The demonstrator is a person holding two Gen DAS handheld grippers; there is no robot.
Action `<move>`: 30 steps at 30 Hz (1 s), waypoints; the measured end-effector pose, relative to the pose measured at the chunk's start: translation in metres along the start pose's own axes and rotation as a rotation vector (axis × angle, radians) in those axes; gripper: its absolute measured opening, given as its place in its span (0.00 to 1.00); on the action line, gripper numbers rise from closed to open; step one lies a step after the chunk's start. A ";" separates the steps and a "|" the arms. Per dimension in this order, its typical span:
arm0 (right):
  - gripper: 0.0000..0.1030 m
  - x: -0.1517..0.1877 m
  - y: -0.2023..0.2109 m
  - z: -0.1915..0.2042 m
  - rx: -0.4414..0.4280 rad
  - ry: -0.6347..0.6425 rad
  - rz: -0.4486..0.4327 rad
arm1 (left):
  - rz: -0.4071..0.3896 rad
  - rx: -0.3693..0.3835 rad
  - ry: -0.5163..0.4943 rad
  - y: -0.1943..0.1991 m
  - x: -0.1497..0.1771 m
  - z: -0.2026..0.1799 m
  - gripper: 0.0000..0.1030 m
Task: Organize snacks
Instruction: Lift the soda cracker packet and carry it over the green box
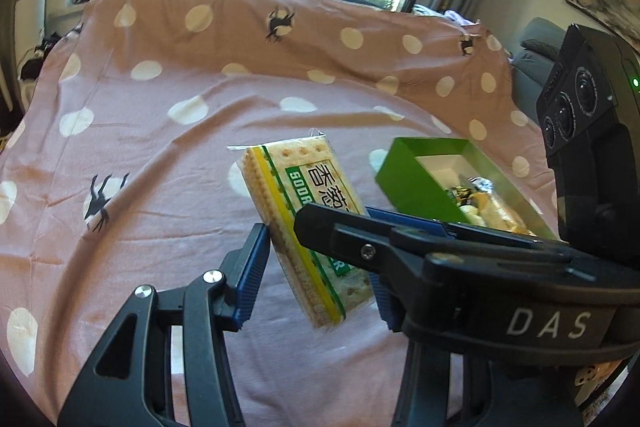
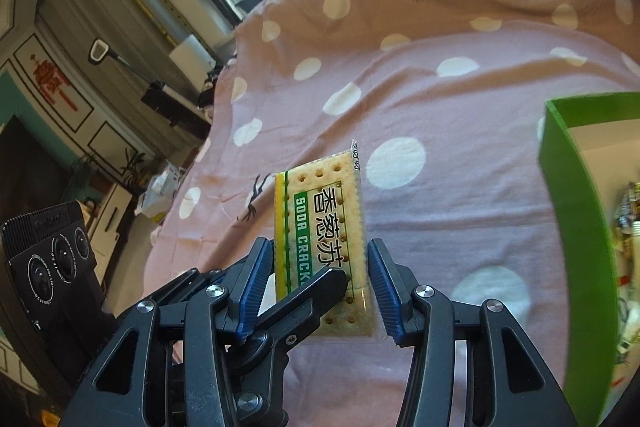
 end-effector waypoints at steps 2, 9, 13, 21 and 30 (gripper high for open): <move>0.51 -0.002 0.014 -0.004 0.011 0.008 -0.022 | -0.006 0.010 -0.022 0.002 -0.005 -0.012 0.45; 0.51 -0.010 0.059 -0.015 0.071 0.033 -0.131 | -0.059 0.028 -0.102 0.007 -0.026 -0.058 0.46; 0.51 -0.015 0.083 -0.029 0.073 0.009 -0.177 | -0.075 0.047 -0.133 0.006 -0.035 -0.080 0.46; 0.51 -0.021 0.123 -0.058 0.088 -0.053 -0.259 | -0.092 0.101 -0.213 -0.006 -0.051 -0.123 0.46; 0.51 -0.024 0.139 -0.102 0.155 -0.156 -0.283 | -0.049 0.164 -0.249 -0.040 -0.055 -0.158 0.46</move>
Point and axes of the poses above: each gripper's, at about its wrist camera, not at the fingertips, and y roughly against the way its jaws point, z to its left, x to its underside, the point moved 4 cm from there along -y, roughly the way its jaws point, and after that the axes turned 7 degrees about -y, right-handed, at the moved point
